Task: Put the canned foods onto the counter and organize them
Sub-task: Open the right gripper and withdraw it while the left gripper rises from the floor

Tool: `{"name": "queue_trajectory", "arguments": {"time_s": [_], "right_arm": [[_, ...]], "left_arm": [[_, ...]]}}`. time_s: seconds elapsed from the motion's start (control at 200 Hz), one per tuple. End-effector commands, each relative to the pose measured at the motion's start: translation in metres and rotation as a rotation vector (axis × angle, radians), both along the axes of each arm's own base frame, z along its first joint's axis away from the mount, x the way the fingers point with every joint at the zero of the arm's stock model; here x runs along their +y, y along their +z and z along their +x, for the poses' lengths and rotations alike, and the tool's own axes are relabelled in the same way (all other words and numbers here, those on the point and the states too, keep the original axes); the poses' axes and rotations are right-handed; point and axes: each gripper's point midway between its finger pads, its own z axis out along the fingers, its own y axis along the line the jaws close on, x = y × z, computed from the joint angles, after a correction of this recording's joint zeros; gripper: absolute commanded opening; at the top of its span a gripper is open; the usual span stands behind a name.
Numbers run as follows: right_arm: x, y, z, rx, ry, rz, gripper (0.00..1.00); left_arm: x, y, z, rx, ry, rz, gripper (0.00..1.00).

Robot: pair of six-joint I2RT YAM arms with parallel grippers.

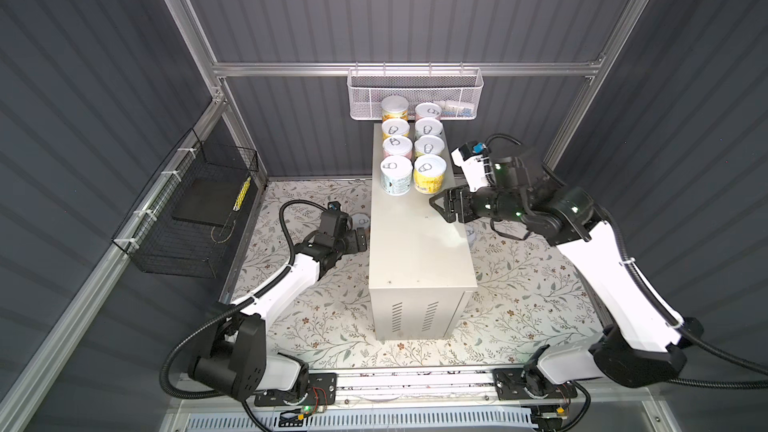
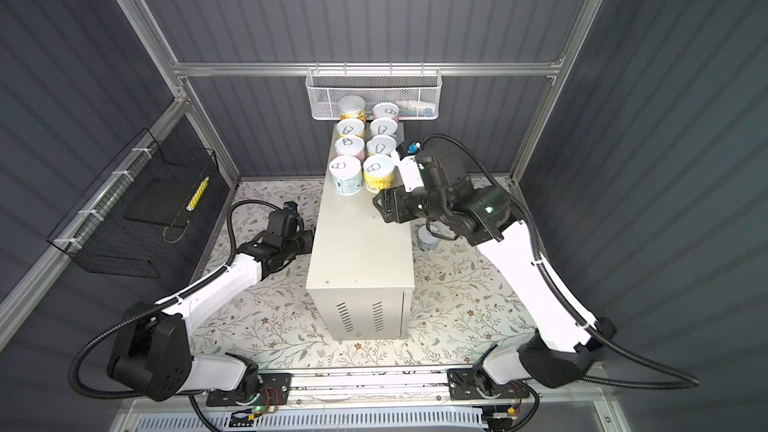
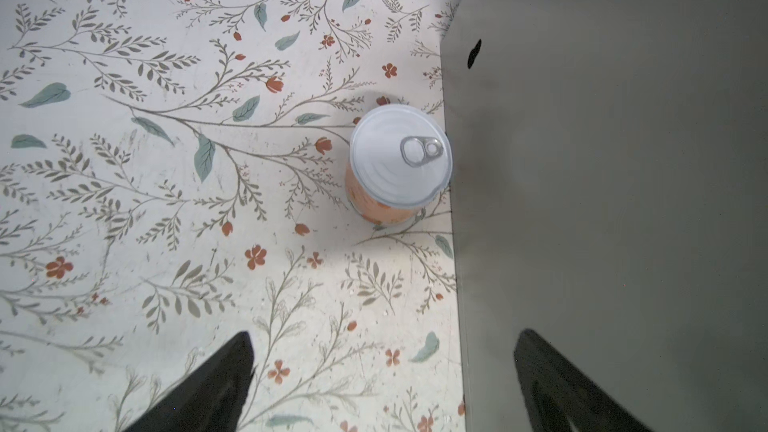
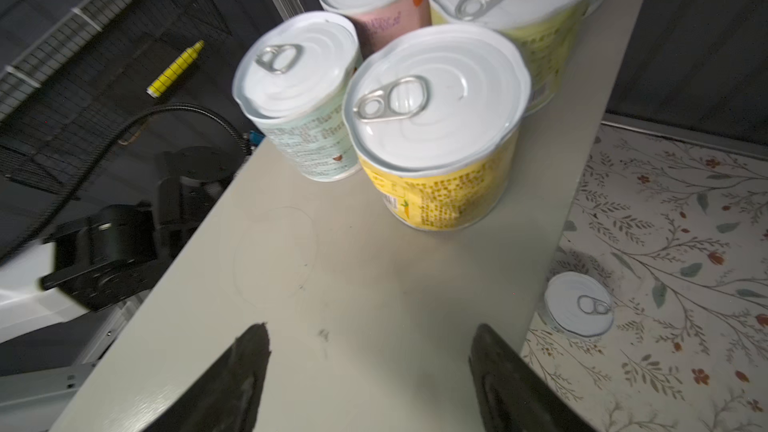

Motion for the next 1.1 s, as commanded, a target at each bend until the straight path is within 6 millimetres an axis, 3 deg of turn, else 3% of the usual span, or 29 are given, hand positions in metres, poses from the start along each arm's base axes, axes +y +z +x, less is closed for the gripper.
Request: {"name": "queue_trajectory", "arguments": {"time_s": [0.0,0.29,0.595,0.75,1.096], "right_arm": [[0.004,0.015,0.003,-0.043,0.002,0.066,0.80],[-0.034,0.010,0.008,-0.060,-0.153,0.070,0.89],[-0.078,-0.042,0.021,-0.002,-0.361,0.020,0.98],[-0.082,-0.059,0.022,0.059,-0.374,0.072,0.99],[-0.073,-0.053,0.026,0.060,-0.347,0.107,0.99]], "left_arm": [[-0.011,0.008,0.024,-0.034,-0.044,-0.037,0.99],[-0.031,-0.012,0.062,-0.016,-0.069,-0.054,0.99],[-0.018,-0.041,0.080,0.026,0.016,0.029,0.99],[-0.022,-0.058,0.087,0.017,0.001,0.028,0.99],[-0.024,-0.091,0.101,0.030,0.030,0.026,0.98]]}}
